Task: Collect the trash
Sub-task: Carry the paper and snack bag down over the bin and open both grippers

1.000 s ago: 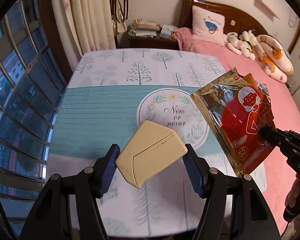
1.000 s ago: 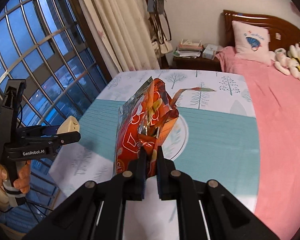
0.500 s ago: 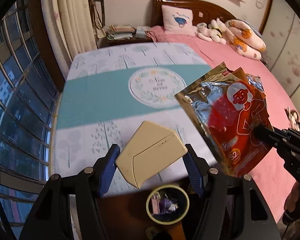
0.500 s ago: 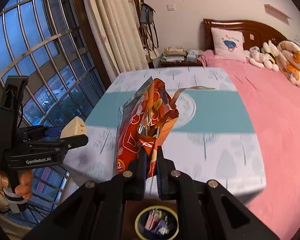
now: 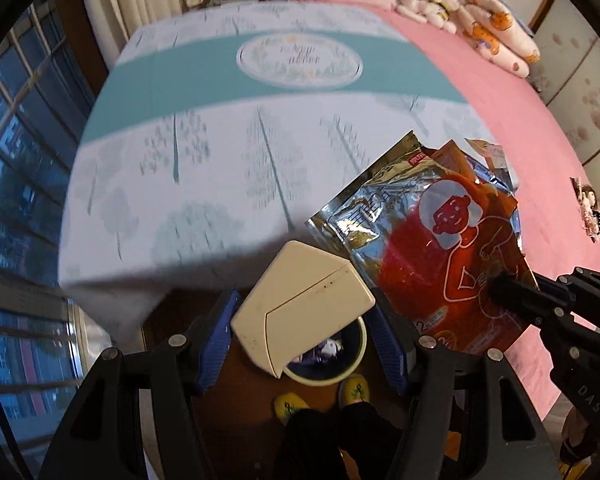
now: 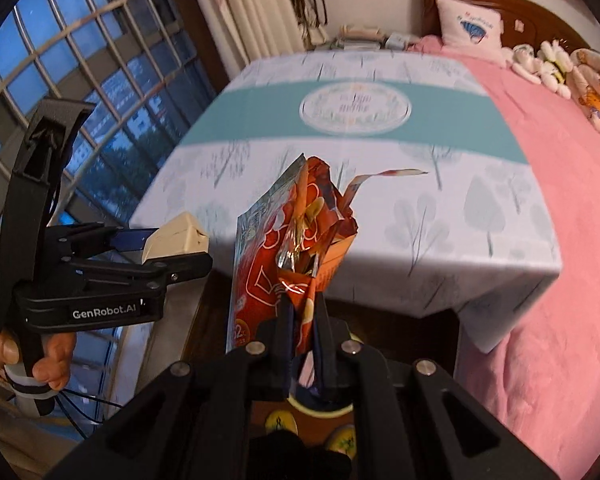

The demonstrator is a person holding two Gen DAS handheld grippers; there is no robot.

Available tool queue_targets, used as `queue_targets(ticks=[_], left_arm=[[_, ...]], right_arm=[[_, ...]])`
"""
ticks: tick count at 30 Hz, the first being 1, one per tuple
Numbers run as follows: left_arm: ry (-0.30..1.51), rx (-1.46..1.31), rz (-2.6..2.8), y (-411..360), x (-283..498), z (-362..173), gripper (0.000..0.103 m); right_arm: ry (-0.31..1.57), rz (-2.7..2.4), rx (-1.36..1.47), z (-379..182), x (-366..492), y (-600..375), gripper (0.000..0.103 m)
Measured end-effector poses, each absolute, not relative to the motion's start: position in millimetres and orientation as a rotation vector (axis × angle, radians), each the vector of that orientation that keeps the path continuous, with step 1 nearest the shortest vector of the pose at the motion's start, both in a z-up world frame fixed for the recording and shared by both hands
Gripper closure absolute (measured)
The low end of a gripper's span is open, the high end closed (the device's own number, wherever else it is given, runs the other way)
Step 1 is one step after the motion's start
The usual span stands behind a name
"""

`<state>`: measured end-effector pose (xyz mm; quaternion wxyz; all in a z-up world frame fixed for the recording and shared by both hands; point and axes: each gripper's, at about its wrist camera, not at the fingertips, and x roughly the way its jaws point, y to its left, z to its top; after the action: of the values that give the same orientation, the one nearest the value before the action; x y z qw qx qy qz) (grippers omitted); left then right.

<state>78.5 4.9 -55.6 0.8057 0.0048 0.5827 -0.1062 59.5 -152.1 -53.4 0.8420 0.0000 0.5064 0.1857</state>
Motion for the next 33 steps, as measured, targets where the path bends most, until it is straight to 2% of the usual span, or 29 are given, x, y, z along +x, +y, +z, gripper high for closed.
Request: queue_targets(ticks=[8,23,28,32,33], left_arm=[[1.314,-0.02,-0.139,-13.1,51.6,-135.4,0.04],[1.443,0.014,-0.113,-42.4,40.2,-371.2,0.04],[1.447,0.046,-0.141,-51.6,44.4,-421.5,0.04],[1.474,0.03,-0.151,-51.3,44.7,-453.5,0.039],[1.486,0.023,-0.149,-50.3,44.2,-460.3,0.036]], right_arm=[[1.155,0.466,-0.045,-131.6,45.5,-158.3,0.095],[1.339,0.382,-0.07,-373.5,37.8,-168.6,0.095],[1.375,0.332,-0.083,-446.1,47.8,-168.2,0.094],[1.4,0.322,-0.039,-480.3,52.9,-165.6,0.091],[1.409,0.327,-0.027,-486.2,53.7,-164.5,0.091]])
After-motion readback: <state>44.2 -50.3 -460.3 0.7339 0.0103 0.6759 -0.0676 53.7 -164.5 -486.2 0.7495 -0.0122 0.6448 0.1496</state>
